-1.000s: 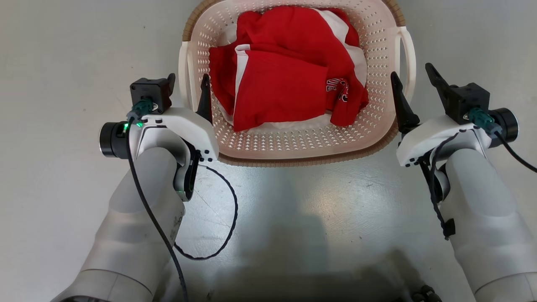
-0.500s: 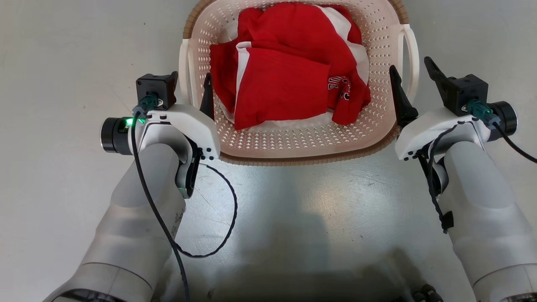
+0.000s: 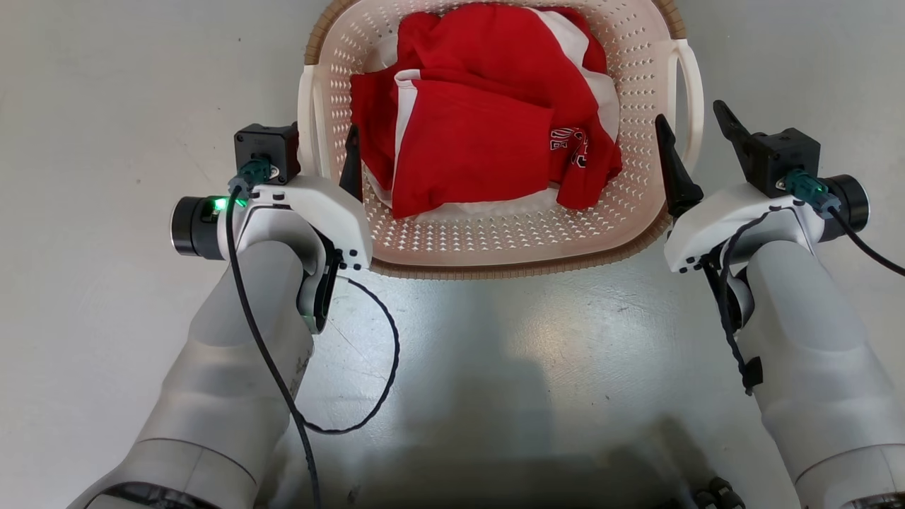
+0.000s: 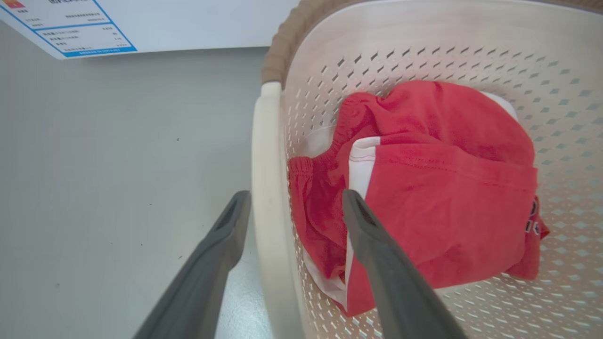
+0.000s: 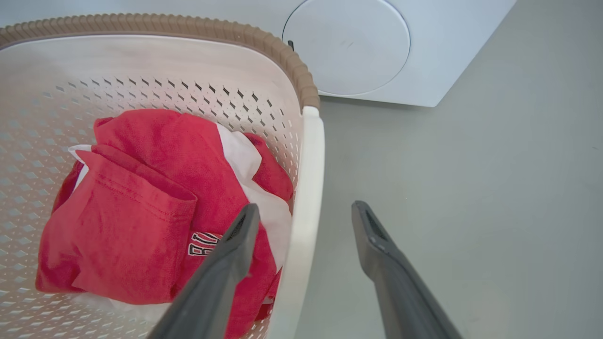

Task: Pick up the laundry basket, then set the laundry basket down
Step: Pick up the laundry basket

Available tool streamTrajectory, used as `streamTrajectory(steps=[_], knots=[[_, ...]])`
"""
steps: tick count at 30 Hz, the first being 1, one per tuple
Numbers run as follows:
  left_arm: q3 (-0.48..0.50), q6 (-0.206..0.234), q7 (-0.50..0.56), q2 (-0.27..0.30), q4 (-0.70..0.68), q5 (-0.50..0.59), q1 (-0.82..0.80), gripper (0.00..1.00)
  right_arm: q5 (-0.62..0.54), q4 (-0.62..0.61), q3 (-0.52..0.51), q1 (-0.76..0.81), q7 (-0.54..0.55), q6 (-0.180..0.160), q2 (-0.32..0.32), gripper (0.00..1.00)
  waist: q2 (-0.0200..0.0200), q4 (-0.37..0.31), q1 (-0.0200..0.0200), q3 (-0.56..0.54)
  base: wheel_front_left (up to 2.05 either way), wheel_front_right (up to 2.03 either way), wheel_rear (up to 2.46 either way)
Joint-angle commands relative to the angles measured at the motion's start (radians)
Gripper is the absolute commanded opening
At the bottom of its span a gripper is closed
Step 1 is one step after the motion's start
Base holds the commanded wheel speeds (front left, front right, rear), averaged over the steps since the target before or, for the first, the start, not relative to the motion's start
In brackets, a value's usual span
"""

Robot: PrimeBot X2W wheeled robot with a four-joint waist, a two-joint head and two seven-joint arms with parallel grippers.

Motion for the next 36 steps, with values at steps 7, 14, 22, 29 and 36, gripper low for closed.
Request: streamTrajectory(steps=[7,14,22,29,36], knots=[[0.013,0.009,-0.006,0.021,-0.002,0.021,-0.003,1.00,-0.008,-0.006,0.010,0.014,-0.011,0.006,0.023,1.00,0.0000,-0.005,0.0000,0.003,0.00,0.00,0.00],[0.010,0.016,-0.006,0.021,0.003,0.030,-0.007,0.00,0.004,-0.006,0.024,0.014,-0.011,0.006,0.025,0.00,0.0000,-0.004,0.0000,0.002,0.00,0.00,0.00],[0.005,0.026,-0.006,0.021,0.000,0.033,-0.004,0.00,0.000,0.047,0.027,0.003,-0.011,0.006,0.025,0.00,0.0000,-0.004,0.0000,-0.009,0.00,0.00,0.00],[-0.008,0.020,-0.006,0.021,0.024,0.016,0.008,0.00,0.005,0.096,0.040,-0.001,-0.011,0.006,0.028,0.00,0.0000,-0.009,0.0000,-0.038,0.00,0.00,0.00],[-0.029,0.010,-0.006,0.021,0.068,-0.028,0.054,0.00,0.029,0.197,0.078,0.002,-0.011,0.006,0.031,0.00,0.0000,-0.018,0.0000,-0.126,0.00,0.00,0.00]])
